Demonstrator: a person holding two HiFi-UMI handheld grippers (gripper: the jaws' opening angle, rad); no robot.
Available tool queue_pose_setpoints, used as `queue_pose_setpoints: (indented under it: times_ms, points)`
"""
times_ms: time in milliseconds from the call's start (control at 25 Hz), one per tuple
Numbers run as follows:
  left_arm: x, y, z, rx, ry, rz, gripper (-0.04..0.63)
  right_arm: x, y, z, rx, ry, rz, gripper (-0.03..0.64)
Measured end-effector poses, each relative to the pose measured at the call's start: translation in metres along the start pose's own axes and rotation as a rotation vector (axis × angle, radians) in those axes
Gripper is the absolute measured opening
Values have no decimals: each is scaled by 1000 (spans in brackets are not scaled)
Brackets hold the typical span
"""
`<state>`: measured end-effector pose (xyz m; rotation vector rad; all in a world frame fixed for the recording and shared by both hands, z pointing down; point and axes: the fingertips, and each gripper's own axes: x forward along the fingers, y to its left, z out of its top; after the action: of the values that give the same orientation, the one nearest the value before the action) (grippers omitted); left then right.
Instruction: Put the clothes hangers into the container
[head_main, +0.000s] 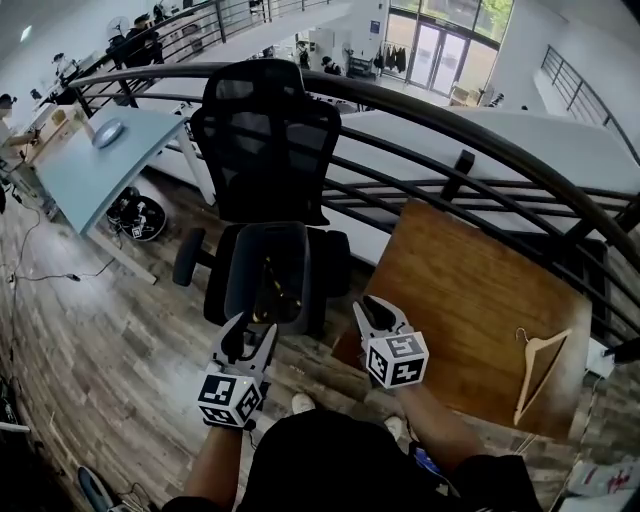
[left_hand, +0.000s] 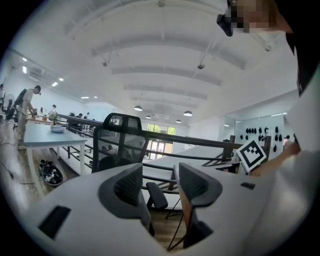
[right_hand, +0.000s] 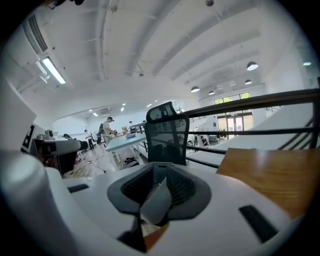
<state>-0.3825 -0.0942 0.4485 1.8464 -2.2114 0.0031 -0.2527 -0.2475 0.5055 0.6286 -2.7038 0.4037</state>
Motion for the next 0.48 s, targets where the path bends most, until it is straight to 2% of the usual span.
queue_pose_setpoints:
  times_ms: [160, 320, 480]
  points:
    - [24, -57, -6, -16, -18, -33, 235, -50, -50, 0, -114, -4, -58, 75]
    - [47, -127, -9, -17, -9, -131, 235, -106, -95, -1, -205, -13, -149, 75]
    - [63, -190, -16, -5, 12, -215, 235, -154, -135, -14, -188, -11, -217, 75]
